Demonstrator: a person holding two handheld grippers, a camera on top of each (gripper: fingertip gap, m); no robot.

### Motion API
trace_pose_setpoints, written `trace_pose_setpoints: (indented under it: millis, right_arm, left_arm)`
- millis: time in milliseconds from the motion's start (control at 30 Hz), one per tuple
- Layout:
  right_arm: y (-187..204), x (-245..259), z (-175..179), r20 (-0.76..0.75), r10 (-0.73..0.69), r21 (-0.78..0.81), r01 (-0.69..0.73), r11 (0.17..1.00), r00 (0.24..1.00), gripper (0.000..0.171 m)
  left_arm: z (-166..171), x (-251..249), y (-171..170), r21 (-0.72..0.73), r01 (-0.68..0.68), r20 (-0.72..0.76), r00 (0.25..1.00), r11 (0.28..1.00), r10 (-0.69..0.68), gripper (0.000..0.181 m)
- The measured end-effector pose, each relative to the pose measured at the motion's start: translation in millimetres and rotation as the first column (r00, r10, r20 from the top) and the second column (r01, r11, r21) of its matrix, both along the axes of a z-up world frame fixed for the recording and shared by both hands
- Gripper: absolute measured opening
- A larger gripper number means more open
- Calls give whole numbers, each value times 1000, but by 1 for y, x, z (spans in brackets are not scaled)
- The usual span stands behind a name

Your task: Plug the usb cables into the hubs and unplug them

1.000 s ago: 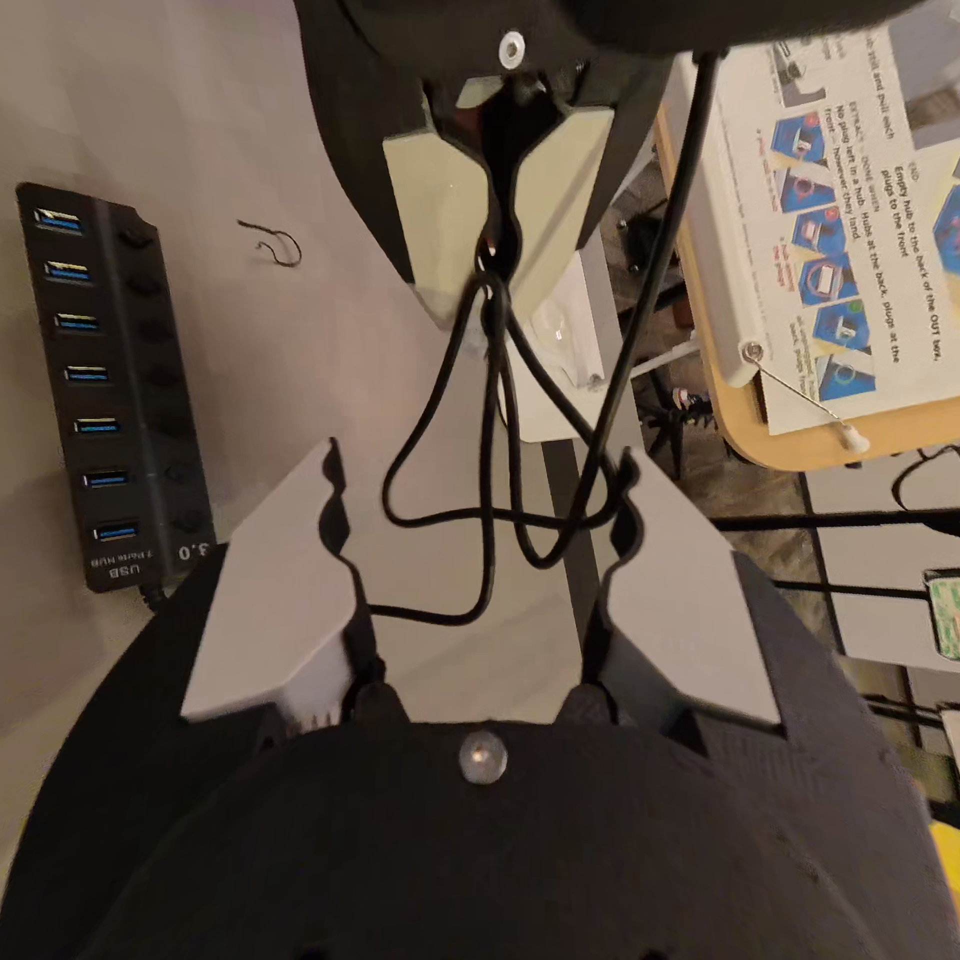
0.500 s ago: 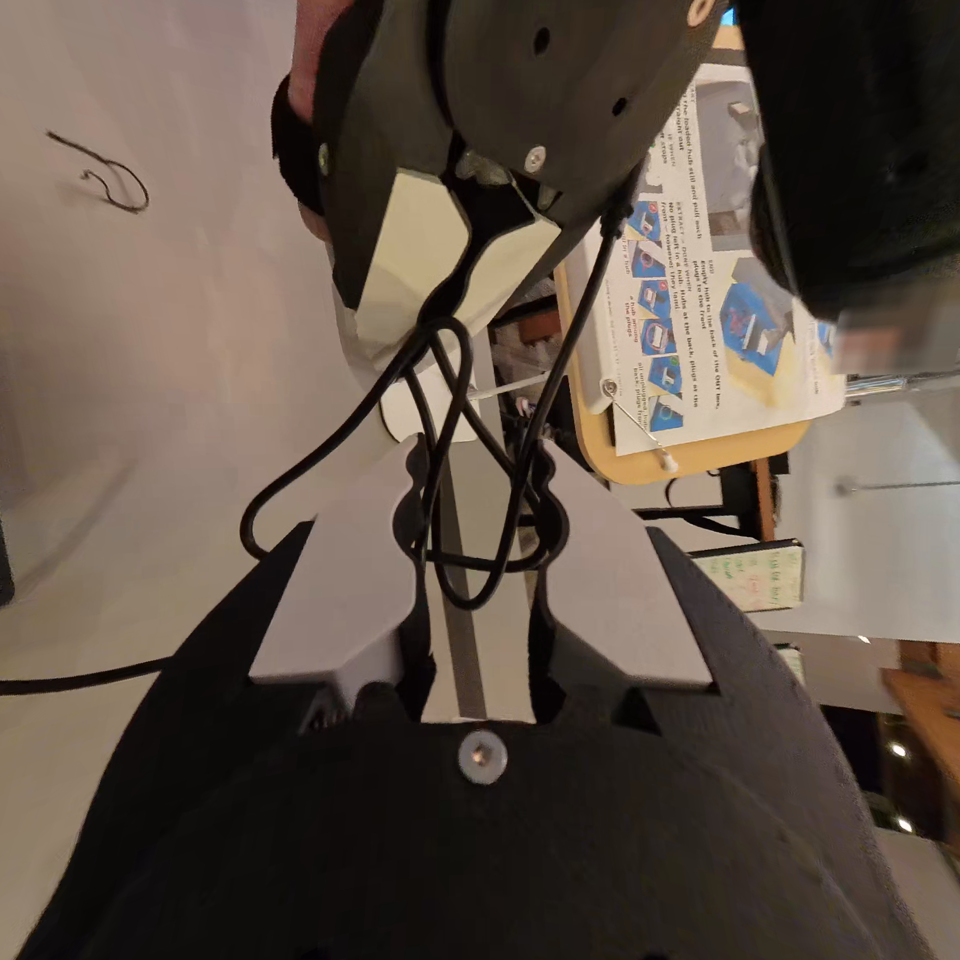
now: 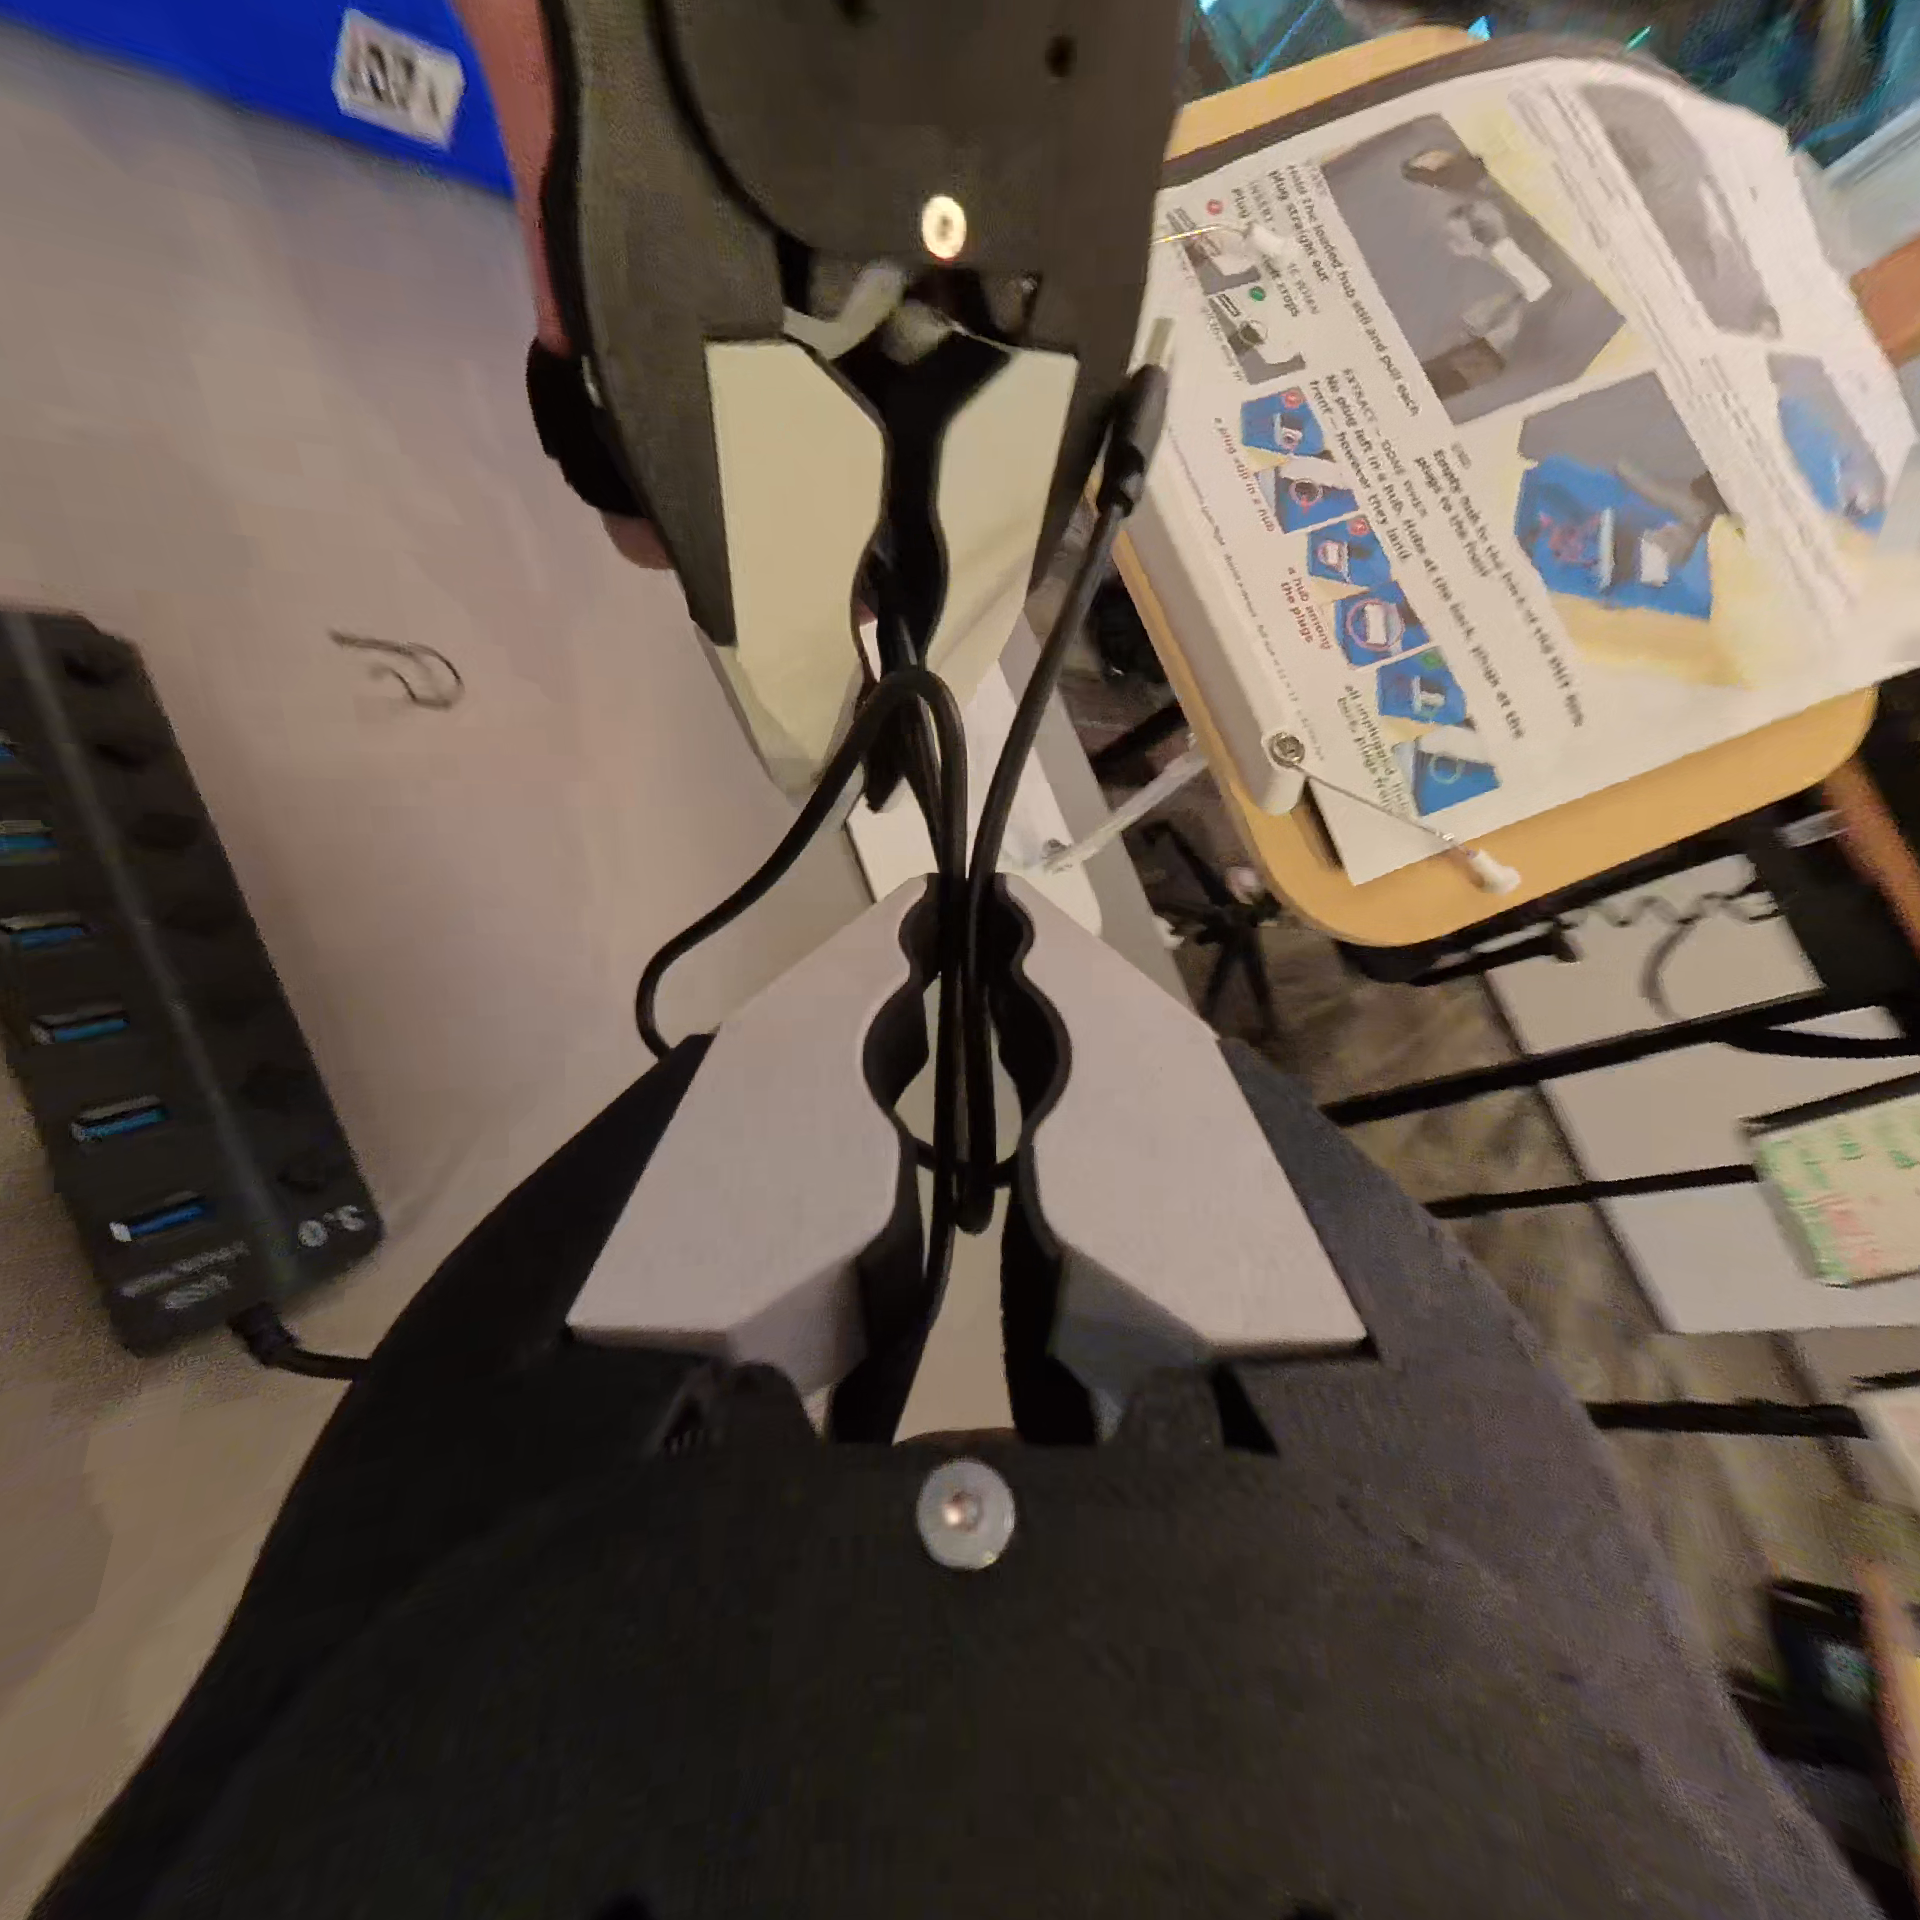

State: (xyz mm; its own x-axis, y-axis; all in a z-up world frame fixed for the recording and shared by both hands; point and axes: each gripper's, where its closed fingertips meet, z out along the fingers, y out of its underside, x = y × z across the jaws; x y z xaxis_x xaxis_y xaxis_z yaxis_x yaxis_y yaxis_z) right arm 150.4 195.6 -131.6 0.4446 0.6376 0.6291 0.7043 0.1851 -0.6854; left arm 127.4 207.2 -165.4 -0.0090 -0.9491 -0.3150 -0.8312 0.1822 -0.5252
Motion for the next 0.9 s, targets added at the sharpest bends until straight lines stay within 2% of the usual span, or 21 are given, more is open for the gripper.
trace_pose_setpoints:
  millis: [67,133,200,267,333,433,533,633,767,900]
  right_arm:
    - [0,4,3,-90,9,-49,-14,999,996,4]
    - [3,10,3,-144,-11,-95,-3,995,989,4]
    - [7,17,-2,-125,-38,-105,25,994,991,4]
    - [8,20,-7,-85,-51,-107,42,993,995,3]
    - [7,19,-7,-53,-52,-98,47,994,997,3]
    - [4,12,-10,9,-44,-89,44,995,999,4]
    - [0,4,-14,71,-33,-74,38,996,997,4]
    - [-3,0,-13,86,-22,-65,28,997,996,3]
    - [-5,-1,-12,107,-3,-60,10,998,994,3]
    - [-7,-2,-13,126,8,-51,-1,999,992,5]
  left_arm:
    - [8,2,2,27,7,44,999,1000,-8,13]
    - [15,0,4,62,-14,67,998,998,10,37]
    - [26,-5,5,116,-47,111,993,992,34,48]
    - [43,-13,12,264,-111,151,986,958,73,66]
    - [65,-14,10,463,-119,192,981,878,32,69]
    - [67,3,-3,567,-62,164,986,821,-39,64]
    - [45,15,-2,602,37,11,998,797,-55,53]
    - [27,18,-3,525,97,-59,995,845,-77,26]
    - [21,17,-4,463,111,-65,994,879,-91,10]
    - [17,16,-6,434,112,-49,994,894,-101,5]
